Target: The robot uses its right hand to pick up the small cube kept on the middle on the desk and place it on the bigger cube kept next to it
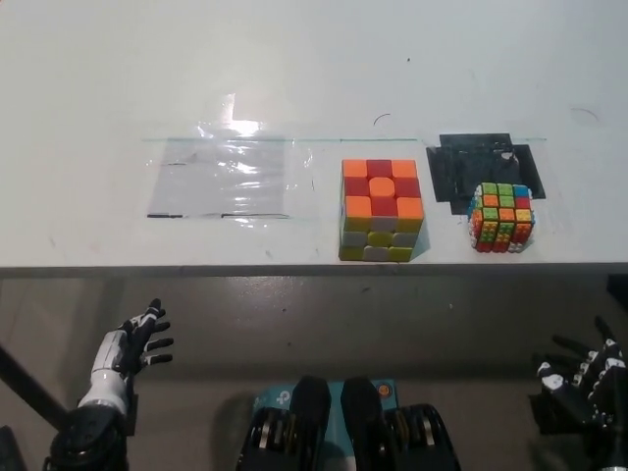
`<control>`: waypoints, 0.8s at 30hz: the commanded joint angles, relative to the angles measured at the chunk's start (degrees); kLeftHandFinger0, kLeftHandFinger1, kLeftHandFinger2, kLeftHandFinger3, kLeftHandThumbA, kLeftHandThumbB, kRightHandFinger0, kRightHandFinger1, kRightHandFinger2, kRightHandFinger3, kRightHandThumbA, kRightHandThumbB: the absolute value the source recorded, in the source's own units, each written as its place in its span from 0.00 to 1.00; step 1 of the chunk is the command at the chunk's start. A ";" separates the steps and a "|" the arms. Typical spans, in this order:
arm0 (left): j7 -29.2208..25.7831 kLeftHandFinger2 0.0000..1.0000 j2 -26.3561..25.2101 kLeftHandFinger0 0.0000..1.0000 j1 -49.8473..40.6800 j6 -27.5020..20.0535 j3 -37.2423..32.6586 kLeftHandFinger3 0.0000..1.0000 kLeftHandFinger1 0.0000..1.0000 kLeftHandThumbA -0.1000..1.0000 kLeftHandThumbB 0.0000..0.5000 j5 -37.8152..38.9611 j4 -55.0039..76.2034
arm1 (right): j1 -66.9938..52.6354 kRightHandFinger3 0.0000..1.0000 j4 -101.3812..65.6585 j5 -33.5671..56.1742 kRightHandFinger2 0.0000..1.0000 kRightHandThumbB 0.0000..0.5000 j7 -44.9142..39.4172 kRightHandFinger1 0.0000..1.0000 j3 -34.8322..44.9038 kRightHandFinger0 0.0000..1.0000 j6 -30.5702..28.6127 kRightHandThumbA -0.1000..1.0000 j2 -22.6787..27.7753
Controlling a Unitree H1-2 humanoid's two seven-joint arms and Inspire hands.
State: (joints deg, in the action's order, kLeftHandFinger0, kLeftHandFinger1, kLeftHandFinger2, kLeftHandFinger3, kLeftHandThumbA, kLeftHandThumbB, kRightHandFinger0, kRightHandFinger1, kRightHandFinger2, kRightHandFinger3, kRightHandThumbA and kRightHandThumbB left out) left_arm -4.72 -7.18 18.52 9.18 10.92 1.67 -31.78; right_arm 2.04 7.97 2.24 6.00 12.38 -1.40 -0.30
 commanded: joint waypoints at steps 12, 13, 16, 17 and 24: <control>-0.97 0.78 -2.17 0.67 0.54 0.19 0.52 0.80 0.72 0.76 0.00 0.27 -3.16 | 1.41 1.00 -30.38 8.82 0.71 0.06 -0.04 0.59 4.17 0.54 5.24 0.65 3.78; -0.98 0.79 -2.16 0.68 -0.08 0.12 0.70 0.81 0.73 0.76 0.00 0.40 -2.82 | 2.27 1.00 -31.63 8.49 0.71 0.08 -0.55 0.59 3.92 0.56 6.25 0.68 5.03; -0.98 0.80 -2.23 0.69 -0.24 0.35 0.70 0.81 0.74 0.76 0.00 0.36 -2.57 | 4.36 1.00 -35.04 7.68 0.70 0.16 -1.70 0.58 3.25 0.54 9.11 0.74 8.50; -0.95 0.80 -2.28 0.69 -0.25 0.55 0.59 0.81 0.74 0.76 0.00 0.26 -2.55 | 5.49 1.00 -36.81 6.63 0.73 0.19 -3.67 0.60 2.09 0.55 10.35 0.78 11.59; -0.87 0.79 -2.57 0.68 -0.26 0.52 -0.05 0.79 0.74 0.79 0.00 -0.35 -2.72 | 12.05 1.00 -34.96 4.95 0.81 0.35 -6.06 0.68 -2.47 0.56 11.85 0.77 16.99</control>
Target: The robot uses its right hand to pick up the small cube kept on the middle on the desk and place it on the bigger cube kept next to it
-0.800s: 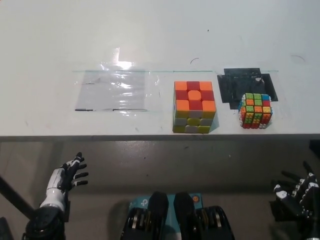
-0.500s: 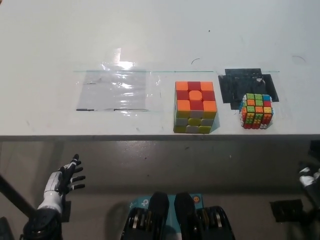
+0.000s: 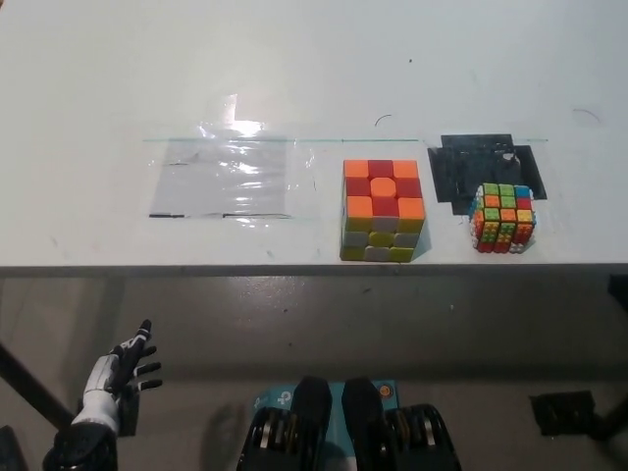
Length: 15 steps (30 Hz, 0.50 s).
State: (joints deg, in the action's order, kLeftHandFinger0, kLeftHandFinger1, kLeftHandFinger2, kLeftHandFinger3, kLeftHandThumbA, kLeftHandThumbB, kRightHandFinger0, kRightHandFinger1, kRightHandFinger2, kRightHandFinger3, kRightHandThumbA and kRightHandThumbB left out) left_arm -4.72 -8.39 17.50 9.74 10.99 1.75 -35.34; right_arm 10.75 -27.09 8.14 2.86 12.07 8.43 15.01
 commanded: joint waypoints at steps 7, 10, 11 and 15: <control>-1.11 0.76 -1.29 0.68 1.15 0.15 0.03 0.74 0.73 0.79 0.01 -0.06 0.64 | 9.60 1.00 6.44 -8.90 1.00 0.77 -6.45 1.00 -10.05 1.00 4.46 1.00 7.02; -1.26 0.75 -1.27 0.68 1.12 0.42 -0.01 0.75 0.73 0.79 0.03 -0.18 0.88 | 12.53 1.00 10.38 -11.39 1.00 1.00 -8.47 1.00 -13.94 1.00 4.34 1.00 9.31; -1.27 0.75 -1.34 0.68 1.23 0.51 -0.11 0.75 0.73 0.80 0.01 -0.29 0.86 | 13.31 1.00 11.44 -12.07 1.00 1.00 -8.76 1.00 -15.03 1.00 4.85 1.00 9.69; -1.07 0.76 -1.50 0.68 1.38 0.41 -0.41 0.76 0.73 0.81 0.00 -0.44 0.71 | 16.77 1.00 18.46 -13.91 1.00 1.00 -9.68 1.00 -18.74 1.00 2.47 1.00 9.70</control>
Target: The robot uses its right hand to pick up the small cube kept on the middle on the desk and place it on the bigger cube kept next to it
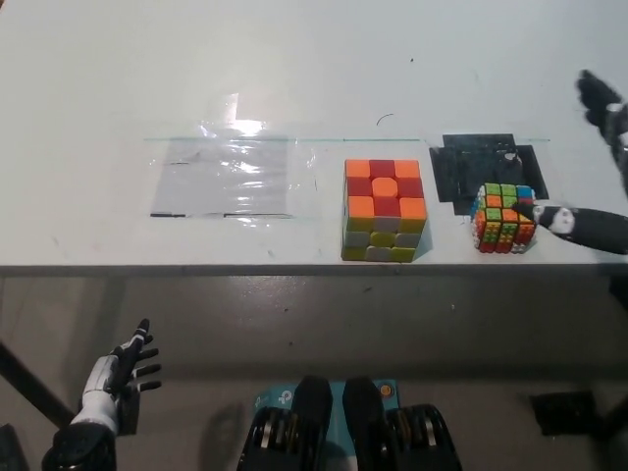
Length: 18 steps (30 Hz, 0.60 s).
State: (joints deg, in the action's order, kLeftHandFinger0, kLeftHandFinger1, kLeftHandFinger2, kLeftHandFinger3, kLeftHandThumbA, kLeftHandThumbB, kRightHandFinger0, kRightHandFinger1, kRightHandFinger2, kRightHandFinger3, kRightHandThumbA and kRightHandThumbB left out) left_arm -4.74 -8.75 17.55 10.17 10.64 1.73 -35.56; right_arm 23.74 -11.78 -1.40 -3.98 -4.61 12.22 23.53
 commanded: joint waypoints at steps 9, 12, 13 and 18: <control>-1.24 0.73 -1.23 0.65 1.97 -0.51 0.03 0.75 0.70 0.81 0.00 -0.19 -0.11 | 9.83 1.00 17.18 -8.07 1.00 1.00 -3.56 1.00 -6.77 1.00 -5.28 1.00 0.11; -1.26 0.73 -1.22 0.67 2.33 -0.41 -0.07 0.74 0.71 0.83 0.03 -0.28 0.03 | 10.66 1.00 22.17 -8.97 1.00 1.00 -3.78 1.00 -8.11 1.00 -6.64 1.00 -0.36; -1.30 0.72 -1.22 0.66 2.35 -0.42 -0.07 0.73 0.70 0.84 0.03 -0.31 -0.01 | 10.70 1.00 22.66 -9.20 1.00 1.00 -3.76 1.00 -8.23 1.00 -6.86 1.00 -0.45; -1.00 0.72 -1.24 0.65 2.45 -0.60 -0.33 0.74 0.68 0.86 0.00 -0.41 -0.10 | 11.25 1.00 29.15 -12.65 1.00 1.00 -3.11 1.00 -10.73 1.00 -9.42 1.00 -0.42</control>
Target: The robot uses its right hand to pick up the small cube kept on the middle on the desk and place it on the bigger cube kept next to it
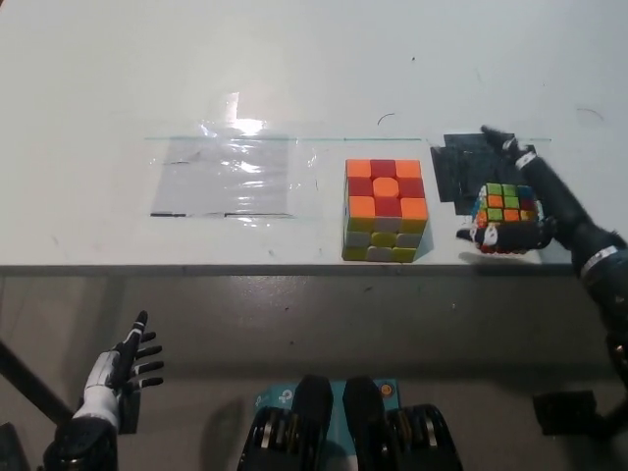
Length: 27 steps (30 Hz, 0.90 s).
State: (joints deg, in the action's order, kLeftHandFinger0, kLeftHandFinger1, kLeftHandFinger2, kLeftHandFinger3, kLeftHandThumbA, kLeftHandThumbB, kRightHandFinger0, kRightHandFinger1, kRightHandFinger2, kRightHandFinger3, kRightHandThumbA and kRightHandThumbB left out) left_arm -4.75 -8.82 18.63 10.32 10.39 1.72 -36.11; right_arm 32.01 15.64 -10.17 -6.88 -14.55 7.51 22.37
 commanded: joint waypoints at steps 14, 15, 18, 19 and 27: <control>-1.40 0.77 -1.22 0.69 2.28 -0.39 0.60 0.77 0.73 0.89 0.00 0.18 0.75 | 0.56 1.00 4.90 -7.13 1.00 0.92 -2.23 1.00 -1.61 1.00 -9.84 1.00 3.11; -1.14 0.77 -1.45 0.68 2.57 -0.96 0.59 0.76 0.73 0.90 0.01 0.27 0.35 | 0.60 1.00 5.20 -8.36 1.00 0.92 -1.97 1.00 -2.16 1.00 -10.27 1.00 3.33; -1.28 0.78 -1.46 0.69 2.79 -0.95 0.65 0.76 0.74 0.92 0.01 0.26 0.67 | 1.33 1.00 4.27 -11.30 1.00 0.80 -3.44 1.00 -3.80 1.00 -8.60 1.00 4.70; -0.92 0.80 -1.59 0.71 2.89 -0.79 0.65 0.80 0.76 0.93 0.02 0.42 0.79 | 2.32 1.00 2.22 -15.09 1.00 0.72 -5.57 1.00 -6.18 1.00 -5.68 1.00 6.26; -1.01 0.80 -2.09 0.73 3.37 -1.80 0.15 0.81 0.77 0.96 0.00 -0.16 -0.07 | 4.24 1.00 4.36 -21.34 0.97 0.38 -2.44 0.71 -10.23 0.61 -9.91 0.87 7.58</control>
State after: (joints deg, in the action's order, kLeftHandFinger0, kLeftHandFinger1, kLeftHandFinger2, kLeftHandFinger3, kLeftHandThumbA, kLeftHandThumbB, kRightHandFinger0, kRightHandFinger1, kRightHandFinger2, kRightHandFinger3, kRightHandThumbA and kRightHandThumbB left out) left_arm -4.80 -9.45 20.29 10.25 10.45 1.92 -36.35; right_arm 34.72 19.42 -26.08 -9.33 -23.52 -0.93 28.98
